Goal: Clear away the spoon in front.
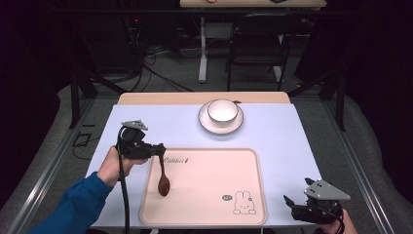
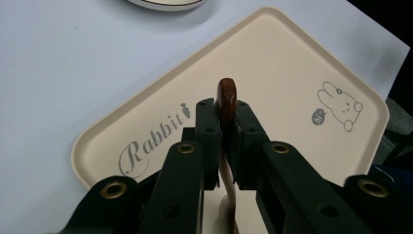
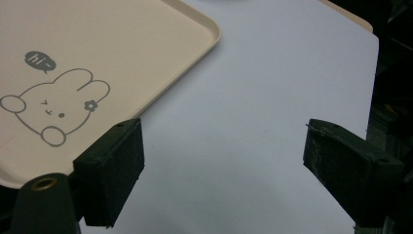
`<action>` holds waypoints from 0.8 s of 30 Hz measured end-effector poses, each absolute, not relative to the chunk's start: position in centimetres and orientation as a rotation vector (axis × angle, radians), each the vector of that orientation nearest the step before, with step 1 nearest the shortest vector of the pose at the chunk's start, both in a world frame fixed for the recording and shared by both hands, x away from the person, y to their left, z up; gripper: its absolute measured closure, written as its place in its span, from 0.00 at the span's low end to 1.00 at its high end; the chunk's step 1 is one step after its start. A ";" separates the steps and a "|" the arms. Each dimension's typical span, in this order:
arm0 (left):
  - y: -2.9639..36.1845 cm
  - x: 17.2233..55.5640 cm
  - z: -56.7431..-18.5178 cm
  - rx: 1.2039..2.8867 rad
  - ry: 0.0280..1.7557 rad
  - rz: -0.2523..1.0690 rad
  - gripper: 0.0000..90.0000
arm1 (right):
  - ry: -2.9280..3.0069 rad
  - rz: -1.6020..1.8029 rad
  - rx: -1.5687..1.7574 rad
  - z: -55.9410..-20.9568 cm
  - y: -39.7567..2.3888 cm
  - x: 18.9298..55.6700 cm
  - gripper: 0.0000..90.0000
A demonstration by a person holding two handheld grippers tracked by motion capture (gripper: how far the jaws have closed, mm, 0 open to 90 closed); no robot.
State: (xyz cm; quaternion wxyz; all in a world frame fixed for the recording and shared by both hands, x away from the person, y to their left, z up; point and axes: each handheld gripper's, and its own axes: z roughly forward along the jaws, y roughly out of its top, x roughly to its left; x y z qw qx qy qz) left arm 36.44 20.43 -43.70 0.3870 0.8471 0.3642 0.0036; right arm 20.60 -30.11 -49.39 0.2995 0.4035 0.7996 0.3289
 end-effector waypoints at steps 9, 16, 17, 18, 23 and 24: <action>20.8 36.4 -45.2 2.071 0.974 0.056 0.92 | 2.126 0.870 1.069 -49.4 -30.1 20.6 0.16; 20.8 36.4 -46.5 2.032 1.004 0.058 0.91 | 2.125 0.870 1.071 -49.4 -30.1 20.6 0.16; 20.7 36.4 -46.6 2.022 1.010 0.061 0.91 | 2.125 0.870 1.071 -49.4 -30.1 20.6 0.16; 20.7 36.4 -46.8 2.018 1.014 0.066 0.91 | 2.125 0.869 1.070 -49.4 -30.1 20.6 0.16; 20.8 36.6 -47.6 1.986 1.039 0.074 0.90 | 2.127 0.868 1.069 -49.4 -30.1 20.7 0.16; 20.9 36.7 -47.8 1.972 1.040 0.070 0.90 | 2.127 0.866 1.068 -49.4 -30.1 20.7 0.16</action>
